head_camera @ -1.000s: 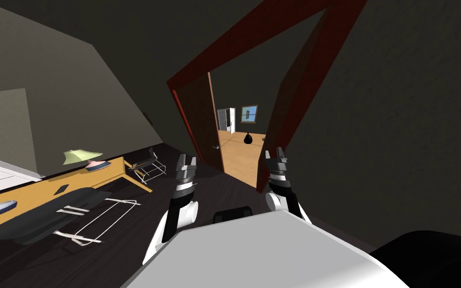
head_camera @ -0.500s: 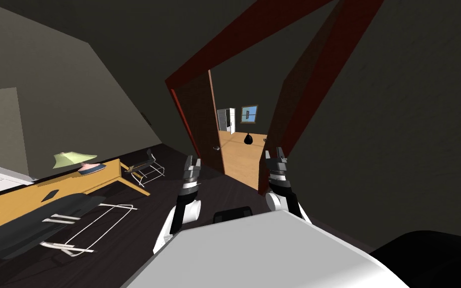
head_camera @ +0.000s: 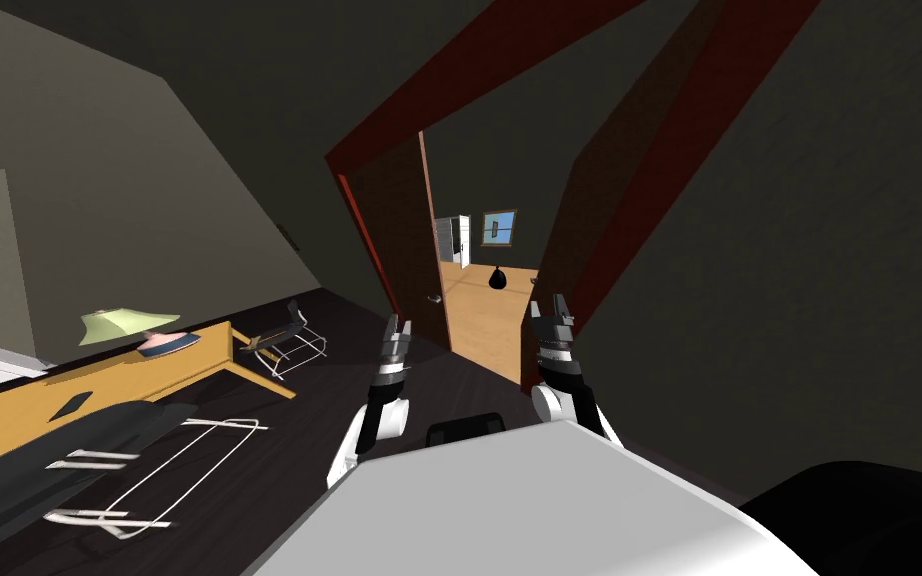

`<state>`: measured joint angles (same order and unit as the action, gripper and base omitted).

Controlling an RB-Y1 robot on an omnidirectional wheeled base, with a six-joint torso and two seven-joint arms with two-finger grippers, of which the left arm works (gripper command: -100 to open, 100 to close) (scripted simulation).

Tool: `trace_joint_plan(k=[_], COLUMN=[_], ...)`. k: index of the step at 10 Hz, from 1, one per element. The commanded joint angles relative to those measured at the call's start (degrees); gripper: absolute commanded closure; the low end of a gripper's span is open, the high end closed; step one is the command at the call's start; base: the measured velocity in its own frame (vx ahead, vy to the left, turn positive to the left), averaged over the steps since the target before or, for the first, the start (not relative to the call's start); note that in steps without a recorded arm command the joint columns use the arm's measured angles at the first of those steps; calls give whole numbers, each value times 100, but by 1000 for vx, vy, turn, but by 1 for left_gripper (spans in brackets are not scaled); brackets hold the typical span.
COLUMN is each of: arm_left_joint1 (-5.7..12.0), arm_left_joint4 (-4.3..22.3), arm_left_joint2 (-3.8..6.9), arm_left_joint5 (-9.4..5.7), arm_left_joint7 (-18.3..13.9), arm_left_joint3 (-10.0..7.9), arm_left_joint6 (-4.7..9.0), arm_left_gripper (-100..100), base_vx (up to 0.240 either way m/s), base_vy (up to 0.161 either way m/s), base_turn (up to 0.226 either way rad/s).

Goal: Push the door open

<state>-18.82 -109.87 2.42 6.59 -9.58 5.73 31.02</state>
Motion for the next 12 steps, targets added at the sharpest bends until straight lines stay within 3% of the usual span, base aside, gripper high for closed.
trace_joint_plan(k=[1,5,6,11,12], arm_left_joint1=[94,373,373,740,740], arm_left_joint4=[274,943,992,1897,1935], arm_left_joint2=[35,116,116,195,195], arm_left_joint5=[8,22,22,41,41], arm_left_joint7=[-14,-46,-46,-88,-88], arm_left_joint3=[67,218,218,417,417], arm_left_joint6=[65,219,219,421,421], arm_left_gripper=[-100,-100,-100,-100,-100], base_vx=[92,97,70,82,66], base_vy=[54,66,51,65,53], base_turn=[-20,-18,-4,-18,-5])
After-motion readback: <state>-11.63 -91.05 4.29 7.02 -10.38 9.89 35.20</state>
